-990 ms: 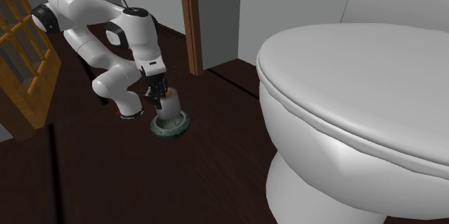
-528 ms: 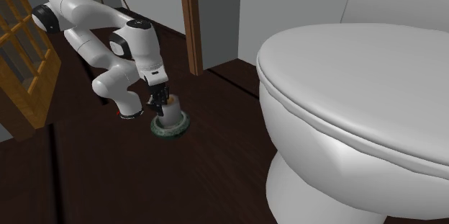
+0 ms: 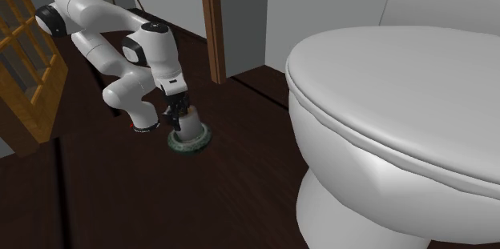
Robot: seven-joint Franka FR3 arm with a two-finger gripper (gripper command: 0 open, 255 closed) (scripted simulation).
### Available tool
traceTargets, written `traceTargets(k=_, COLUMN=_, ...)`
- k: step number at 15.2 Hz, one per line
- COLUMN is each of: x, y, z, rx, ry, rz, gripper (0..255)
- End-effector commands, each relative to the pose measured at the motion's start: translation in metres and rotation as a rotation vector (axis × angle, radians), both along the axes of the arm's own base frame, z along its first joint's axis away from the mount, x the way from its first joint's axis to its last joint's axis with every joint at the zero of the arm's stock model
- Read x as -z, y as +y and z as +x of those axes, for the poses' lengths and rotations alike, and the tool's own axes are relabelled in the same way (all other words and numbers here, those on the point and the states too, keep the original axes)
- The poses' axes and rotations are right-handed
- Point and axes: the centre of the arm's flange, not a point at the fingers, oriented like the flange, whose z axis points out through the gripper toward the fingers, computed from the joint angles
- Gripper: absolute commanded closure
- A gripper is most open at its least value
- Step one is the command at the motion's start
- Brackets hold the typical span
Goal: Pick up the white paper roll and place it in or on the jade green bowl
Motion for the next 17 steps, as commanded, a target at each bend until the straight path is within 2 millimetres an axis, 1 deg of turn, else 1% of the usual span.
traceTargets(k=1, x=0.001, y=0.0, z=0.0, rx=0.0, ry=0.001, rz=0.001, gripper=0)
traceTargets(k=5, x=0.0, y=0.0, z=0.0, rx=0.0, ry=0.001, rz=0.001, gripper=0)
traceTargets(k=8, x=-0.039, y=0.0, z=-0.001, rx=0.0, ry=0.001, rz=0.001, gripper=0)
traceTargets(k=9, x=-0.05, y=0.0, z=-0.001, rx=0.0, ry=0.001, rz=0.001, gripper=0)
traceTargets(k=17, x=-0.05, y=0.0, z=-0.001, rx=0.0, ry=0.001, rz=0.001, gripper=0)
